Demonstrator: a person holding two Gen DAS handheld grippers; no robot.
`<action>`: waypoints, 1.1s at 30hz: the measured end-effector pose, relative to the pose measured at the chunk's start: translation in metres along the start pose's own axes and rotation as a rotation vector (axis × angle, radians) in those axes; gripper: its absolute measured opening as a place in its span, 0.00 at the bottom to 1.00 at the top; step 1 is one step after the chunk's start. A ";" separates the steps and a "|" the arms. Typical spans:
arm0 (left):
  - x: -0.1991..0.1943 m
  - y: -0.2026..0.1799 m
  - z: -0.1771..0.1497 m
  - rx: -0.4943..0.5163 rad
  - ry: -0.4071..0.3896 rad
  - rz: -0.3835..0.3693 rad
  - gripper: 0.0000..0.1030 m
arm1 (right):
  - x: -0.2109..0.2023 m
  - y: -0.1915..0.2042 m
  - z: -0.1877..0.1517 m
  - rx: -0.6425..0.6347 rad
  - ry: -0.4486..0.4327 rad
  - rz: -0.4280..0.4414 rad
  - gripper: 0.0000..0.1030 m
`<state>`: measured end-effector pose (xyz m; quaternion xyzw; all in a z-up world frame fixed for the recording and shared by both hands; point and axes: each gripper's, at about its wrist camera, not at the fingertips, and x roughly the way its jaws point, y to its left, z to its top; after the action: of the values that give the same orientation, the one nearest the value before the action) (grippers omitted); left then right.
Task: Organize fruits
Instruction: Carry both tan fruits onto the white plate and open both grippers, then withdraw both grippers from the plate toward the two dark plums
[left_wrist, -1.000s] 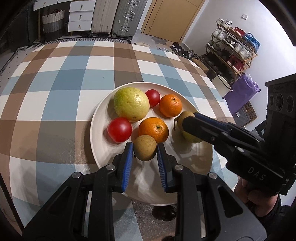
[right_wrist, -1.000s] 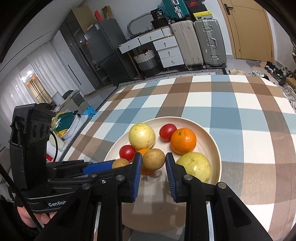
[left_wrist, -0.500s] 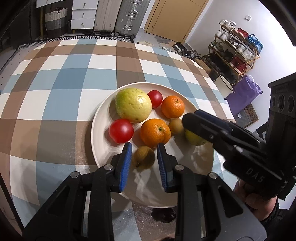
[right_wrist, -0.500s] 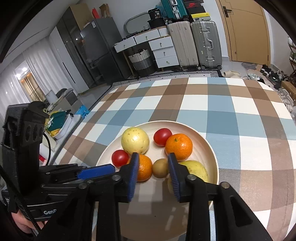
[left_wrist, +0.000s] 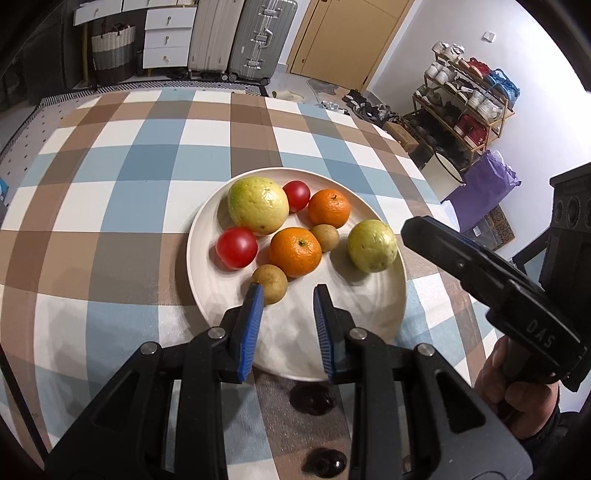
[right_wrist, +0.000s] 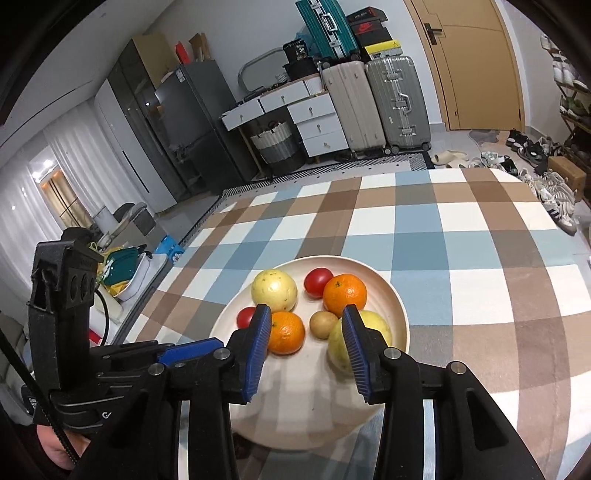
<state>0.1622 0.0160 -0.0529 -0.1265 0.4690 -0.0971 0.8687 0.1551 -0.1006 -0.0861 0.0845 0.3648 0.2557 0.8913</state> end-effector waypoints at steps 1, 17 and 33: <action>-0.003 -0.001 -0.001 0.003 -0.004 0.004 0.23 | -0.003 0.001 -0.001 -0.001 -0.008 -0.006 0.46; -0.057 -0.019 -0.025 0.038 -0.085 0.107 0.79 | -0.059 0.026 -0.023 -0.035 -0.134 -0.046 0.88; -0.111 -0.024 -0.065 0.051 -0.177 0.168 0.99 | -0.108 0.045 -0.050 -0.016 -0.207 -0.047 0.99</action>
<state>0.0464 0.0171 0.0078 -0.0725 0.3967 -0.0242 0.9147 0.0372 -0.1202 -0.0413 0.0946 0.2704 0.2274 0.9307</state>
